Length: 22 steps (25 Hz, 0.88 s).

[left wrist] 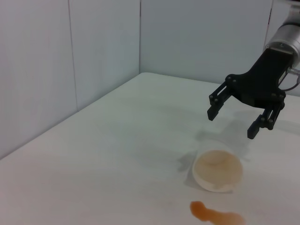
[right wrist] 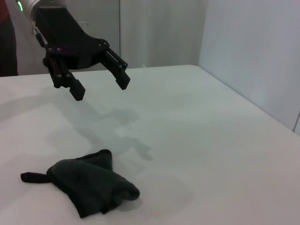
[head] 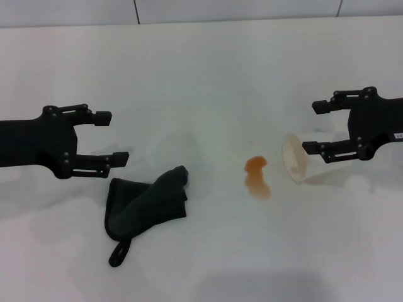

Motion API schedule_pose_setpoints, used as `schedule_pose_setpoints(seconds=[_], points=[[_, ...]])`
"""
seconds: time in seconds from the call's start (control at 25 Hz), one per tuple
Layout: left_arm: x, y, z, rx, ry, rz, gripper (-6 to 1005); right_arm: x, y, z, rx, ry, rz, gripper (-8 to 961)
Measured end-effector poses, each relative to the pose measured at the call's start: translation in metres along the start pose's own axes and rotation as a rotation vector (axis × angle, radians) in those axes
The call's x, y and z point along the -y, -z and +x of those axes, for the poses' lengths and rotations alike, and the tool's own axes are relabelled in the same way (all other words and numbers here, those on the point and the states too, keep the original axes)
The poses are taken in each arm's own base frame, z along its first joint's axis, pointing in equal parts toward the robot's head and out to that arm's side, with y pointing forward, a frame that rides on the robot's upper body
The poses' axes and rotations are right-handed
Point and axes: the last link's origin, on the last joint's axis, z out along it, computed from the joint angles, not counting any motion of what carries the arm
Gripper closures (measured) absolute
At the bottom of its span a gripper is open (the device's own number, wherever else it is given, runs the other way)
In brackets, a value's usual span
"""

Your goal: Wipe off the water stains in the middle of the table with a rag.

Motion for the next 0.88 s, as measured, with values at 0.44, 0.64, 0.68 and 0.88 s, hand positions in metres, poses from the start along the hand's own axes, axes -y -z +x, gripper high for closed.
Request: schedule_pose_setpoints(seconds=[0.44, 0.64, 0.68, 0.88], points=[[0.0001, 0.0008, 0.0000, 0.001, 0.001, 0.000, 136, 0.0002, 0.0001, 0.0000, 0.000, 0.001, 0.002, 183], [0.0004, 0.0000, 0.0013, 0.001, -0.002, -0.003, 135, 0.0019, -0.0001, 0.0016, -0.023, 0.013, 0.006, 183], [0.0006, -0.0003, 0.0018, 0.001, -0.003, -0.004, 135, 0.0027, 0.0001, 0.0024, -0.039, 0.019, 0.008, 183], [0.0014, -0.0016, 0.0040, -0.001, -0.005, -0.007, 135, 0.0060, 0.0008, 0.0040, -0.100, 0.045, 0.012, 184]])
